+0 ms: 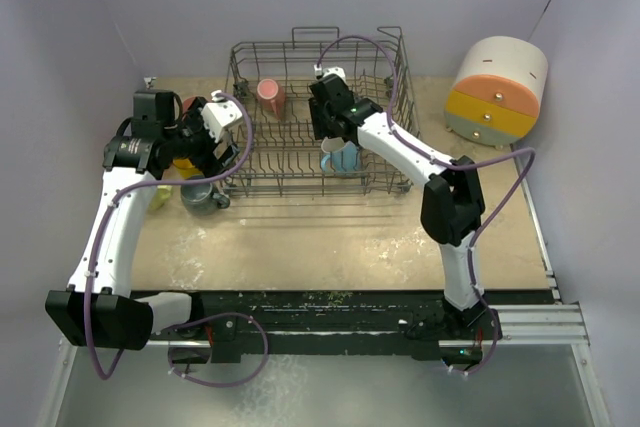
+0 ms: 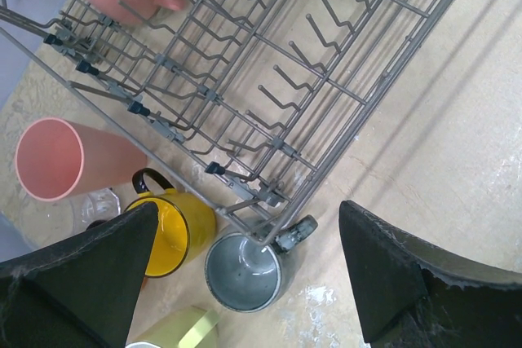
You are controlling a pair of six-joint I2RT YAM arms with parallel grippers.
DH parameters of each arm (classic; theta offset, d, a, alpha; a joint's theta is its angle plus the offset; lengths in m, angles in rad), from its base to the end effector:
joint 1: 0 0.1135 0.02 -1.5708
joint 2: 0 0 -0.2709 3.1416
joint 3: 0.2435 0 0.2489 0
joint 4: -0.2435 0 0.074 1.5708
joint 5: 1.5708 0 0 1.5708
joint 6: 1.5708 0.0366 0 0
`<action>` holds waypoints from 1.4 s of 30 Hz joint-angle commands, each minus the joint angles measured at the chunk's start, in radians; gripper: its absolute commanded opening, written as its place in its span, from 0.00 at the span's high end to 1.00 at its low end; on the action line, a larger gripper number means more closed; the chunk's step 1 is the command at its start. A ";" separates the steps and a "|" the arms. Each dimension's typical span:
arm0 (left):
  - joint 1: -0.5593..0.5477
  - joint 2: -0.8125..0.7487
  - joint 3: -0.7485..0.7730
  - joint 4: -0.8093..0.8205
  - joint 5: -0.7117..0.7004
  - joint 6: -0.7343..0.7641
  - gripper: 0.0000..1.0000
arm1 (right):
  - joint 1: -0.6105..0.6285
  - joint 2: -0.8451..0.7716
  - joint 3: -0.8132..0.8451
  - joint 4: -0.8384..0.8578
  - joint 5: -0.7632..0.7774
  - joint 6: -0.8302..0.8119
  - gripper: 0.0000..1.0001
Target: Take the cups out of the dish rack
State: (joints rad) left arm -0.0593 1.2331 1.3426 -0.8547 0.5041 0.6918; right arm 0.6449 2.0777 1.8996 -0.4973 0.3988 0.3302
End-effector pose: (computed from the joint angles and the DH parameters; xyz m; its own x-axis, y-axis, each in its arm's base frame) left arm 0.2403 -0.0320 0.3832 -0.2621 0.5751 -0.7749 0.7447 0.6313 0.2166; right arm 0.3953 0.2796 0.2992 -0.5737 -0.0577 -0.8170 -0.1329 0.9909 0.0234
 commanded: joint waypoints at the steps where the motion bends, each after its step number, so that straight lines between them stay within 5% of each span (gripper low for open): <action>1: 0.004 -0.019 -0.009 0.012 -0.002 0.003 0.06 | -0.004 -0.095 -0.038 -0.004 -0.023 -0.031 0.39; 29: 0.005 -0.059 -0.020 -0.003 -0.009 0.028 0.06 | -0.061 0.155 0.149 -0.170 0.099 0.041 0.47; 34: 0.006 -0.061 -0.020 -0.002 -0.016 0.033 0.05 | -0.062 0.151 0.121 -0.181 0.078 0.058 0.57; 42: 0.007 -0.064 -0.031 0.014 -0.015 0.033 0.06 | -0.061 0.039 0.037 -0.164 0.034 0.063 0.95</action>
State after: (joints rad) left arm -0.0593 1.1973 1.3094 -0.8558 0.4820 0.7181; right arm 0.5743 2.2173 1.9579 -0.6991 0.4545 0.3573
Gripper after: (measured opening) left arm 0.943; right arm 0.186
